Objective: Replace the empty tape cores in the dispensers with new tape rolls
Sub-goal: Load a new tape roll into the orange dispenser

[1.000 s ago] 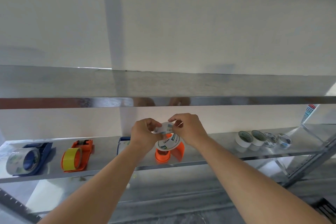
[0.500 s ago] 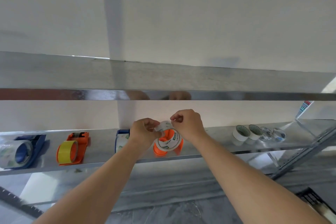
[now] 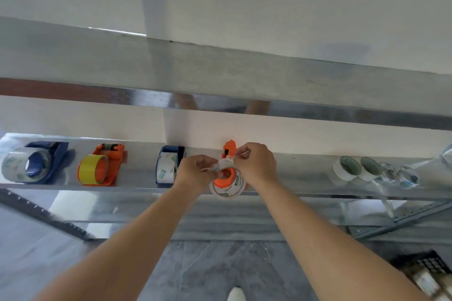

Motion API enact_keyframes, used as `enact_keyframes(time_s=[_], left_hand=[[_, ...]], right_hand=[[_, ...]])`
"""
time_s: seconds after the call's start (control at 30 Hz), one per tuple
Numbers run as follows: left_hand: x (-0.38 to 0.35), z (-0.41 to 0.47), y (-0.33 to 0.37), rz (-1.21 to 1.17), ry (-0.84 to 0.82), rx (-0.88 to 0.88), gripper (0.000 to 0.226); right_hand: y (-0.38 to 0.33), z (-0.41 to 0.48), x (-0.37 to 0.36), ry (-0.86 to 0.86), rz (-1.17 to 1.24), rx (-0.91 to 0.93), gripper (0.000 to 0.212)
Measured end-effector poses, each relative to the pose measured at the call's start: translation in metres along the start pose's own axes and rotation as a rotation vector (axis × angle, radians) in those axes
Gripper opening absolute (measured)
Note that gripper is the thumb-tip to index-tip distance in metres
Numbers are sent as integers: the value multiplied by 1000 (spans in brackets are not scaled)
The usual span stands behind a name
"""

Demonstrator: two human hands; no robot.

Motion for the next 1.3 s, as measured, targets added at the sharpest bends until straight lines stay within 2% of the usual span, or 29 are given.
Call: enact_keyframes(time_s=[0.23, 0.47, 0.6, 0.8, 1.0, 1.3], left_hand=[[-24, 14, -23, 63, 137, 76, 24], [-27, 39, -30, -7, 225, 148, 17], [-28, 56, -33, -11, 208, 153, 16], [-31, 77, -38, -13, 167, 158, 12], [-41, 92, -48, 49, 160, 170, 13], [-50, 103, -59, 9, 97, 180, 23]], right_hand=[[42, 30, -13, -226, 162, 93, 14], [76, 39, -23, -268, 169, 185, 13], [80, 45, -33, -245, 168, 176, 16], [76, 43, -48, -218, 202, 128, 35], [74, 46, -52, -197, 91, 89, 29], [76, 47, -59, -263, 85, 25, 28]])
Point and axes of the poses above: each hand's wrist, its own z-axis towards the middle knuckle, its own x-axis out of the back of the hand, y = z × x, the point moved 1 cm from there along z, towards the middle knuckle
